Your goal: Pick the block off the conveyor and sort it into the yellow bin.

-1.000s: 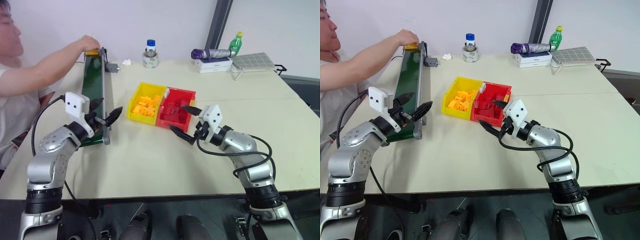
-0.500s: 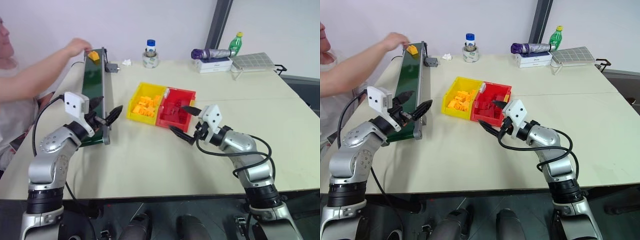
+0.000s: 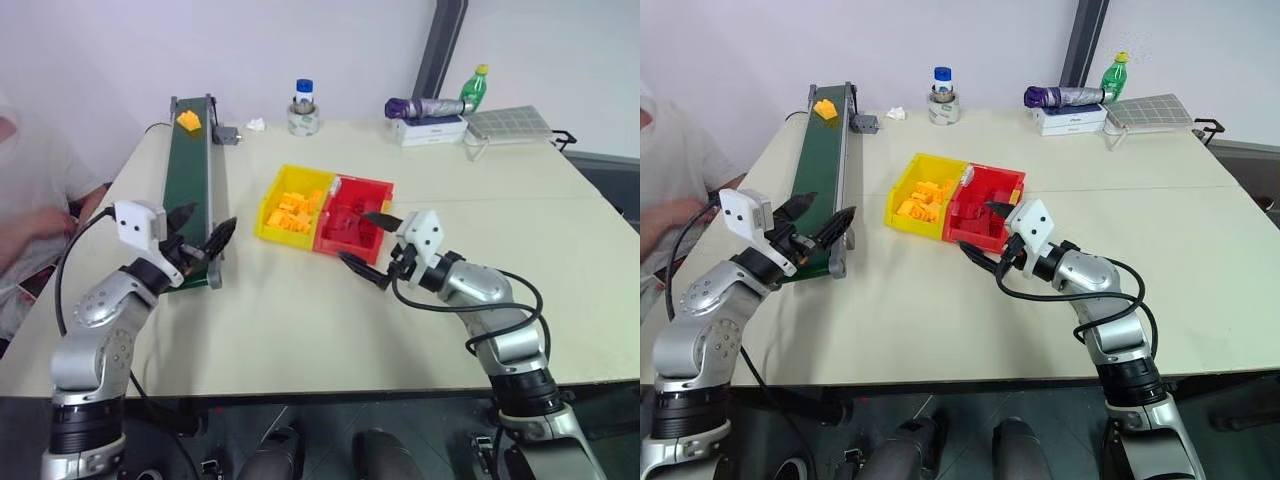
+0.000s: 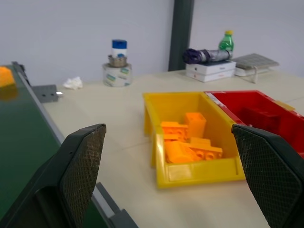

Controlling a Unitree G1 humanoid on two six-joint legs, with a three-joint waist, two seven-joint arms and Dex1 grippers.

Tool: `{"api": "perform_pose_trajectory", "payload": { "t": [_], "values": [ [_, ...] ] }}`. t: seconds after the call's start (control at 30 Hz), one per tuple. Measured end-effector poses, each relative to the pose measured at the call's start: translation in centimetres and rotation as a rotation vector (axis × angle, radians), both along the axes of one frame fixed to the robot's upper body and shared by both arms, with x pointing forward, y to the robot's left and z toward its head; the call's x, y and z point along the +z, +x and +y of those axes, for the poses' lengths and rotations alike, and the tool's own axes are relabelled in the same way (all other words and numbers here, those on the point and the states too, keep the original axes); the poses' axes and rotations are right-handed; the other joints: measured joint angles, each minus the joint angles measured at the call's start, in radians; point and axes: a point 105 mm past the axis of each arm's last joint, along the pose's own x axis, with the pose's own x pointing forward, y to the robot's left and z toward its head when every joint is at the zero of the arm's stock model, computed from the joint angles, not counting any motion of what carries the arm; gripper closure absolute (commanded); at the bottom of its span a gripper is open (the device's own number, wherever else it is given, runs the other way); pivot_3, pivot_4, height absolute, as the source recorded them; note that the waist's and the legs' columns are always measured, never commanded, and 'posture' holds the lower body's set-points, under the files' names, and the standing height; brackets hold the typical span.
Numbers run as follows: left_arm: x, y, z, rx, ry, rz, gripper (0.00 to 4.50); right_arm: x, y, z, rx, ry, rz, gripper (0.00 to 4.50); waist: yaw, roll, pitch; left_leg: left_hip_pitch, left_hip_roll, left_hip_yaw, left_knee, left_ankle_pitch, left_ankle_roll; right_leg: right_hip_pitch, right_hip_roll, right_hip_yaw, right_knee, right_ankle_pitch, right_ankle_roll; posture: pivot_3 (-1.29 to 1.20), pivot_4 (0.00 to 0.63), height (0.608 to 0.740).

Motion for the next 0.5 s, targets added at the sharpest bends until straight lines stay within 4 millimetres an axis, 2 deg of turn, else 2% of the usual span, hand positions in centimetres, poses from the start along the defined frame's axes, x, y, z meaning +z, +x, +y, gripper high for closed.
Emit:
{"api": "perform_pose_trajectory", "payload": {
  "t": [0.07, 0.13, 0.23, 0.33, 0.5],
  "values": [
    [0.2, 0.0, 0.4, 0.058, 0.001, -0.021, 0.04, 0.0, 0.0, 0.0, 0.001, -0.001, 0.0, 0.0, -0.001, 0.0, 0.0, 0.0, 0.0, 0.0, 0.0, 0.0, 0.0, 0.0, 0.0, 0.0, 0.0, 0.0, 0.0, 0.0, 0.15, 0.74],
    [0.0, -0.4, 1.5, 0.209, -0.01, -0.039, 0.04, 0.0, 0.0, 0.0, 0.0, -0.004, 0.0, 0.0, -0.002, 0.0, 0.0, 0.0, 0.0, 0.001, 0.0, 0.0, 0.0, 0.0, 0.0, 0.0, -0.001, 0.0, 0.0, 0.0, 0.15, 0.74],
    [-2.1, -1.6, 2.4, 0.377, -0.057, 0.007, 0.04, 0.0, 0.0, -0.1, -0.002, -0.005, -0.001, 0.0, -0.004, 0.0, 0.0, -0.001, 0.0, 0.001, 0.0, 0.0, 0.001, 0.0, 0.0, 0.0, -0.001, 0.0, 0.001, 0.0, 0.15, 0.74],
    [-3.8, -2.6, 2.3, 0.431, -0.065, 0.051, 0.04, -0.1, 0.0, 0.0, -0.001, -0.007, -0.001, 0.0, 0.002, 0.0, 0.0, -0.001, 0.0, 0.0, 0.0, 0.0, 0.001, 0.0, 0.0, 0.0, -0.001, 0.0, 0.001, 0.0, 0.15, 0.74],
    [-4.5, -3.5, 2.3, 0.518, -0.081, 0.058, 0.04, -0.1, 0.0, 0.1, 0.003, -0.008, 0.0, 0.0, 0.004, 0.0, 0.0, -0.001, 0.0, 0.001, 0.0, -0.001, 0.001, 0.001, 0.0, 0.0, -0.001, -0.002, 0.003, 0.0, 0.15, 0.74]
  ]
}}
